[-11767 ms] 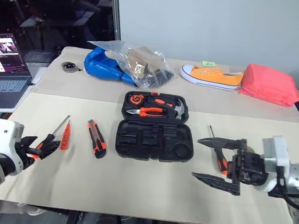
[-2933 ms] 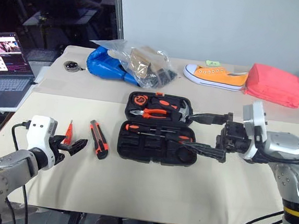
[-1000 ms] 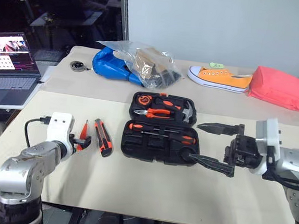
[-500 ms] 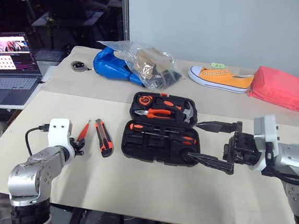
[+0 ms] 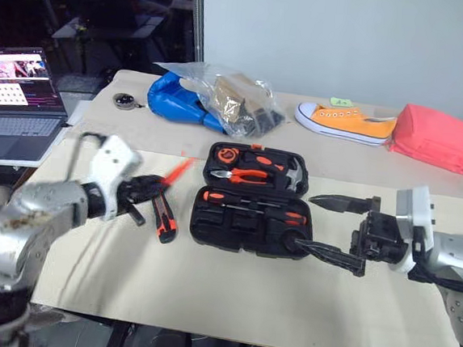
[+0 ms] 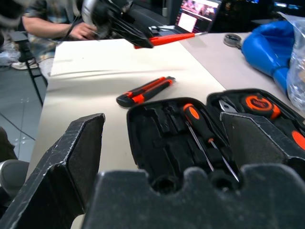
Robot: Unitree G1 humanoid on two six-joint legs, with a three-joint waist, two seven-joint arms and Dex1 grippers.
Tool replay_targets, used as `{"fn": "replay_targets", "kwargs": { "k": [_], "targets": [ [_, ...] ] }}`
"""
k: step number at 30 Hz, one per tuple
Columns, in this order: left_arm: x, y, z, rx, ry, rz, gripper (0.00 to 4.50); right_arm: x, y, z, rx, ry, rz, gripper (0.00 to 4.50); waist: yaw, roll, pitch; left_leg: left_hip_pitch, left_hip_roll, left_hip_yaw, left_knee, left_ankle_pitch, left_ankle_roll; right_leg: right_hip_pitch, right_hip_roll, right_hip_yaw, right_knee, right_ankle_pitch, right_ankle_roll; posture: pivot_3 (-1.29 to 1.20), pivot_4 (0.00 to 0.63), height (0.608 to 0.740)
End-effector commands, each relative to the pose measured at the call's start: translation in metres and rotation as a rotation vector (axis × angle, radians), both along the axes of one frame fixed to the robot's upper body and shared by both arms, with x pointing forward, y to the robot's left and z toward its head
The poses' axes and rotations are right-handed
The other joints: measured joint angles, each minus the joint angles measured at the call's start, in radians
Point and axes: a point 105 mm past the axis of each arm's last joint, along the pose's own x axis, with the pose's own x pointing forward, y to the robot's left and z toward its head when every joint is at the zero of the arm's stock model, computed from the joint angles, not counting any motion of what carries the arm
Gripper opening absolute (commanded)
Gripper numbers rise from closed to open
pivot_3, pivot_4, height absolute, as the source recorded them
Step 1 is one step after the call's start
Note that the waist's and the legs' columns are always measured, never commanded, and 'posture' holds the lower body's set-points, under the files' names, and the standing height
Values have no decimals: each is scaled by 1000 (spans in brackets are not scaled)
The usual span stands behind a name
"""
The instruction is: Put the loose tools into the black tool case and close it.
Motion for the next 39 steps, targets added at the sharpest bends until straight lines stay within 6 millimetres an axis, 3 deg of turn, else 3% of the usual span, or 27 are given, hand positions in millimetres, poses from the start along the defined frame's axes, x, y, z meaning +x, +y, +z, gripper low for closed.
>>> {"fn": "replay_targets", "kwargs": {
  "k": [1, 9, 17, 24, 31, 39],
  "targets": [
    [7, -19, -18, 154, -4, -281, 442, -5, -9, 13, -19, -70, -39, 4500, -3, 1, 0, 0, 0, 0, 0, 0, 0, 0, 0, 1, 0, 0, 0, 0, 150, 740],
    [43, -46, -51, 316, -8, -466, 442, -14, -16, 12, -47, -75, -93, 4500, -3, 0, 0, -4, -2, 1, 0, 0, 1, -2, 4, -1, 0, -1, 0, 0, 150, 740],
    [69, -47, -61, 414, -50, -470, 442, -22, -21, 9, -63, -64, -121, 4500, -1, 1, 0, -4, -3, -1, 3, -1, 2, -1, 3, -1, 1, -2, 1, 0, 150, 740],
    [77, -49, -60, 422, -53, -464, 442, -26, -23, 10, -69, -67, -139, 4500, -1, 1, 0, -3, -4, -1, 4, 2, 6, 1, 2, 0, 2, -2, 7, 0, 150, 740],
    [82, -55, -36, 367, -81, -475, 442, -28, -23, 10, -67, -63, -141, 4500, -1, 2, -1, -3, -5, -3, 4, 3, 6, 1, 2, 0, 3, -2, 7, 0, 150, 740],
    [87, -60, -33, 360, -80, -487, 442, -28, -21, 9, -62, -60, -136, 4500, -2, 1, -1, -6, -7, -5, 3, 2, 7, 0, 1, 0, 2, -1, 5, 0, 150, 740]
  ]
}}
